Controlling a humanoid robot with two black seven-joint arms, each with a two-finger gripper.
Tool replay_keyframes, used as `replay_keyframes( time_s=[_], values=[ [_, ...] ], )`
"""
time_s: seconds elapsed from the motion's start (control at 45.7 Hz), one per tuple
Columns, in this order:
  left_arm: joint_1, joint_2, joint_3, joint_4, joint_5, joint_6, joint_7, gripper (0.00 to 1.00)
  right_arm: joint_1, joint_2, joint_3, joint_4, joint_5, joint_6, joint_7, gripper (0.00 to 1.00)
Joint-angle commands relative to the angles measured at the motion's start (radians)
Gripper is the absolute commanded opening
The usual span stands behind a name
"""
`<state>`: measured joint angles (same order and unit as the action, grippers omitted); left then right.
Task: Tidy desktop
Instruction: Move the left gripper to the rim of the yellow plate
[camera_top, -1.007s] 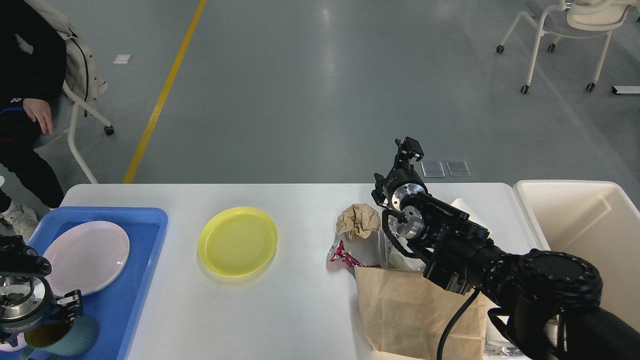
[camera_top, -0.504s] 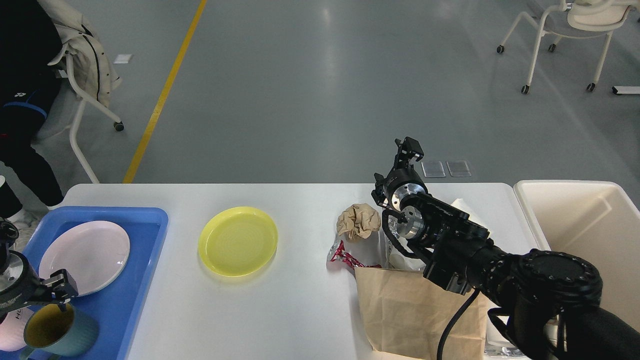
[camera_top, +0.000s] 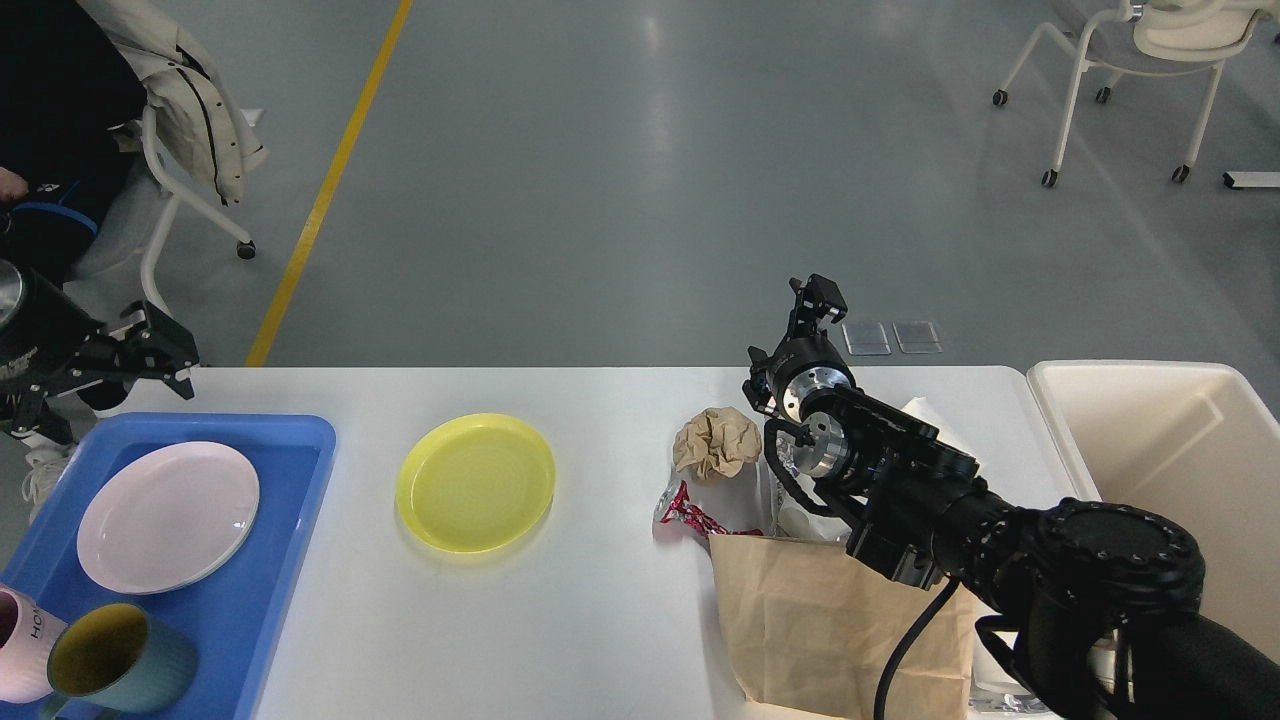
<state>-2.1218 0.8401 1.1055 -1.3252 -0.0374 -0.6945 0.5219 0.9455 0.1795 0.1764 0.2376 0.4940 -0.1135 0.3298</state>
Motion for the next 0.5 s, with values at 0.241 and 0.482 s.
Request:
replay_keyframes(
  time_s=[0.241, 0.482],
  values=[
    [0.042, -0.134, -0.007, 0.000, -0.094, 0.058, -0.028, 0.95, -0.001, 0.000, 0.000, 0.000, 0.000, 0.000, 0.000, 1.00],
    [0.322, -0.372, -0.041, 0.003, -0.159, 0.492, -0.023, 0.95, -0.001, 0.002, 0.000, 0.000, 0.000, 0.000, 0.000, 1.00]
  ],
)
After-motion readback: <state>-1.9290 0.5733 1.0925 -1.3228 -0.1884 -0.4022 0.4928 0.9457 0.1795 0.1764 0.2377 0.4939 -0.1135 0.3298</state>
